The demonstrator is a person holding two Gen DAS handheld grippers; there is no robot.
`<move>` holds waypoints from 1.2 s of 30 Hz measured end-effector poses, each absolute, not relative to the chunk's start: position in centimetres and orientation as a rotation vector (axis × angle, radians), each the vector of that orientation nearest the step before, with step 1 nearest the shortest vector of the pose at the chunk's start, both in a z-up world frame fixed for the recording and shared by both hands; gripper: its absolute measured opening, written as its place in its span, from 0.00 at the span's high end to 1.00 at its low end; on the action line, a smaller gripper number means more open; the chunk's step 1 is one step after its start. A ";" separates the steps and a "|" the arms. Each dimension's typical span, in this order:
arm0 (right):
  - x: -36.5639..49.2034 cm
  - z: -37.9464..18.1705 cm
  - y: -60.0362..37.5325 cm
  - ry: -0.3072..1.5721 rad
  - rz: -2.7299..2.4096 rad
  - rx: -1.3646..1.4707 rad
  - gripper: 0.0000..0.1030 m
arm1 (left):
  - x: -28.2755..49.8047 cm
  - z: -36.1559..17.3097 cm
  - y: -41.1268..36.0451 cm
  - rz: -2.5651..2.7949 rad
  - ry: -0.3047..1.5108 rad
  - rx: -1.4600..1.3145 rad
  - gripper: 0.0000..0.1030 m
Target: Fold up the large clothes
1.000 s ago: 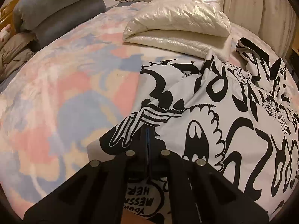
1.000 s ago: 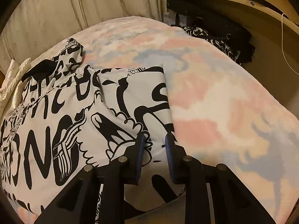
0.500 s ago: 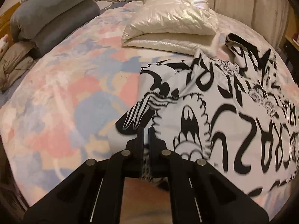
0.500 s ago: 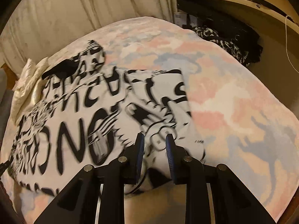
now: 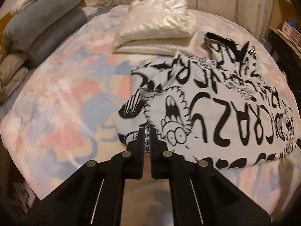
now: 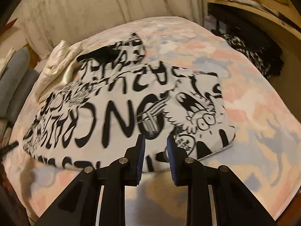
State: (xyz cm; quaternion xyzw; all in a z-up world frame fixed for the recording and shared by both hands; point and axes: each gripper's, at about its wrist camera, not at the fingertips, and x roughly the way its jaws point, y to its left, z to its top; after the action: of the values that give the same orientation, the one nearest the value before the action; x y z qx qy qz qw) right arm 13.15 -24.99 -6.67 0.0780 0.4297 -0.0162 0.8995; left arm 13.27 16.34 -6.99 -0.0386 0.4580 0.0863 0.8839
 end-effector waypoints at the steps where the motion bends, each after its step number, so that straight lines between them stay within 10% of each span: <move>1: 13.1 -6.3 -24.5 0.890 -0.021 0.144 0.77 | 13.4 -6.3 15.8 0.167 0.944 -0.057 0.98; 16: 22.3 1.7 -22.5 0.866 0.123 0.081 0.77 | 23.4 1.2 7.1 -0.012 0.857 0.147 0.97; 36: 59.2 5.4 -23.4 0.805 0.119 0.203 0.77 | 54.2 -0.9 -1.6 -0.049 0.827 0.125 0.97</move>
State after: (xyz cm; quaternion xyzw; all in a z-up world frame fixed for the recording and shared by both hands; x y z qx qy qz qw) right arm 59.18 -23.43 5.36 0.0983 0.3907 0.0576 0.9134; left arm 54.22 -1.59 -0.95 0.0606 0.4014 -0.0240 0.9136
